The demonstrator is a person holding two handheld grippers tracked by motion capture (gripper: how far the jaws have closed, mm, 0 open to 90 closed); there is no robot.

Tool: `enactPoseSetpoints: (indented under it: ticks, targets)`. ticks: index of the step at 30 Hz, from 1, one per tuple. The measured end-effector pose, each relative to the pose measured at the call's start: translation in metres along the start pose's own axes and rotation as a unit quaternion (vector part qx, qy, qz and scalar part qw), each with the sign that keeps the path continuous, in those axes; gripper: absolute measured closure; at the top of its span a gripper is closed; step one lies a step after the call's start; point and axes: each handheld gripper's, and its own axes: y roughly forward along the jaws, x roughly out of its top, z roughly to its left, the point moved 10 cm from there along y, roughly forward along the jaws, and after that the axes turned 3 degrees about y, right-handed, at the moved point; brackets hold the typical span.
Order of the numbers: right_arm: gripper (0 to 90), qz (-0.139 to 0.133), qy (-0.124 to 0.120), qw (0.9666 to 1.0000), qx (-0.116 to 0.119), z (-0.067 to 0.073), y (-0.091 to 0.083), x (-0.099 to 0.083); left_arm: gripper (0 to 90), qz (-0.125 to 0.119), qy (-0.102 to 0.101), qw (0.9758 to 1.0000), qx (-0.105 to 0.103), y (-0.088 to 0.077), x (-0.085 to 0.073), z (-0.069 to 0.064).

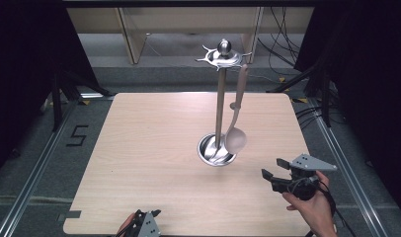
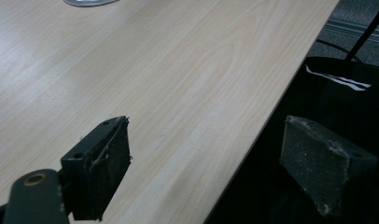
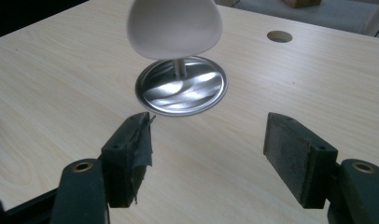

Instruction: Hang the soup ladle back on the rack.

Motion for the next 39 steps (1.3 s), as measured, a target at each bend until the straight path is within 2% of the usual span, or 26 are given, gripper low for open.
enactPoseSetpoints:
  ticks: [1, 3, 5, 6, 8, 10, 11, 14, 15, 16, 18, 19, 20, 21, 22, 23, 24, 26, 28, 30, 31, 32, 34, 36, 38, 39]
  targets:
    - [33.1, -0.003, -0.008, 1.0, 0.004, -0.001, 0.0, 0.0, 15.1, 0.0, 0.001, 1.0, -0.005, 0.001, 0.0, -0.001]
    - [33.3, 0.003, 0.003, 1.0, 0.004, -0.001, 0.0, -0.005, 15.1, 0.0, 0.005, 1.0, 0.0, 0.0, 0.001, 0.0]
    - [33.4, 0.004, -0.005, 1.0, 0.003, -0.003, 0.001, -0.009, 15.0, -0.001, 0.0, 1.0, 0.001, 0.0, 0.0, 0.0]
    - [33.3, 0.013, 0.0, 0.9999, 0.002, -0.004, 0.0, -0.012, 15.1, -0.001, 0.0, 1.0, 0.001, 0.0, 0.0, 0.0]
    - [33.2, 0.013, 0.011, 0.9999, 0.004, -0.003, 0.001, -0.016, 15.1, 0.001, 0.002, 1.0, 0.001, -0.001, 0.0, 0.0]
    - [33.1, 0.016, 0.005, 0.9999, 0.002, -0.006, 0.001, -0.019, 15.0, -0.001, 0.0, 1.0, 0.0, 0.0, 0.0, 0.0]
    - [33.1, 0.022, 0.014, 0.9997, 0.003, -0.005, 0.001, -0.022, 15.0, -0.001, 0.0, 1.0, 0.0, 0.0, 0.0, -0.001]
    - [32.7, 0.019, 0.003, 0.9998, 0.007, -0.007, 0.002, -0.026, 15.0, 0.002, 0.002, 1.0, 0.001, -0.001, -0.001, -0.001]
    - [32.5, 0.021, 0.012, 0.9997, 0.004, -0.006, 0.002, -0.029, 15.0, 0.003, 0.002, 1.0, 0.001, -0.001, -0.001, -0.001]
    - [32.3, 0.022, 0.009, 0.9997, 0.005, -0.006, 0.002, -0.03, 15.0, 0.003, 0.003, 1.0, 0.001, -0.001, -0.001, -0.001]
    - [30.4, 0.025, 0.023, 0.9994, 0.01, -0.004, 0.001, -0.034, 15.1, 0.001, 0.001, 1.0, 0.0, 0.0, 0.0, -0.001]
    - [29.7, 0.025, 0.007, 0.9996, 0.009, -0.006, 0.001, -0.035, 15.1, 0.001, 0.001, 1.0, -0.001, 0.0, 0.0, -0.002]
    - [28.7, 0.02, 0.005, 0.9997, 0.008, -0.007, 0.003, -0.036, 15.1, 0.0, 0.001, 1.0, -0.002, 0.0, 0.0, -0.002]
    - [27.0, 0.028, 0.018, 0.9993, 0.014, -0.003, 0.001, -0.04, 15.1, 0.0, -0.001, 1.0, 0.0, 0.0, 0.0, -0.001]
    - [26.1, 0.023, 0.022, 0.9994, 0.014, -0.003, 0.002, -0.041, 15.1, -0.001, -0.001, 1.0, -0.001, 0.0, 0.0, -0.001]
    - [25.4, 0.023, 0.012, 0.9996, 0.011, -0.005, 0.002, -0.042, 15.1, 0.0, -0.003, 1.0, -0.002, 0.0, -0.001, -0.001]
    - [24.6, 0.033, 0.021, 0.9991, 0.016, -0.002, 0.001, -0.046, 15.1, 0.001, 0.0, 1.0, -0.001, 0.0, -0.001, -0.001]
    - [19.4, 0.035, 0.019, 0.9991, 0.013, -0.002, 0.001, -0.051, 15.1, 0.0, -0.002, 1.0, -0.001, 0.0, -0.001, -0.001]
    - [18.0, 0.032, 0.002, 0.9994, 0.011, -0.001, 0.003, -0.054, 15.1, 0.0, -0.001, 1.0, 0.0, 0.0, 0.0, -0.001]
    - [16.6, 0.036, -0.006, 0.9991, 0.02, 0.002, 0.002, -0.057, 15.0, 0.0, -0.001, 1.0, -0.001, 0.0, -0.001, -0.001]
    - [15.8, 0.036, -0.009, 0.9992, 0.014, 0.003, 0.002, -0.059, 15.0, 0.001, -0.001, 1.0, -0.001, 0.0, -0.001, -0.001]
    - [16.0, 0.038, -0.008, 0.9991, 0.018, 0.005, 0.002, -0.061, 15.0, 0.001, -0.002, 1.0, -0.001, 0.0, -0.001, -0.001]
    - [15.9, 0.042, 0.008, 0.9989, 0.021, 0.01, 0.001, -0.066, 15.0, 0.001, -0.003, 1.0, -0.001, 0.001, -0.001, -0.001]
    - [15.9, 0.045, -0.008, 0.9986, 0.026, 0.01, 0.001, -0.069, 15.1, 0.005, 0.001, 1.0, 0.0, 0.001, -0.002, 0.0]
    - [16.0, 0.061, 0.003, 0.9978, 0.025, 0.013, 0.001, -0.077, 15.1, 0.006, 0.001, 1.0, 0.001, 0.001, -0.002, 0.0]
    - [16.1, 0.062, -0.018, 0.9977, 0.023, 0.011, 0.002, -0.078, 15.0, 0.005, -0.001, 1.0, 0.0, 0.001, -0.002, 0.0]
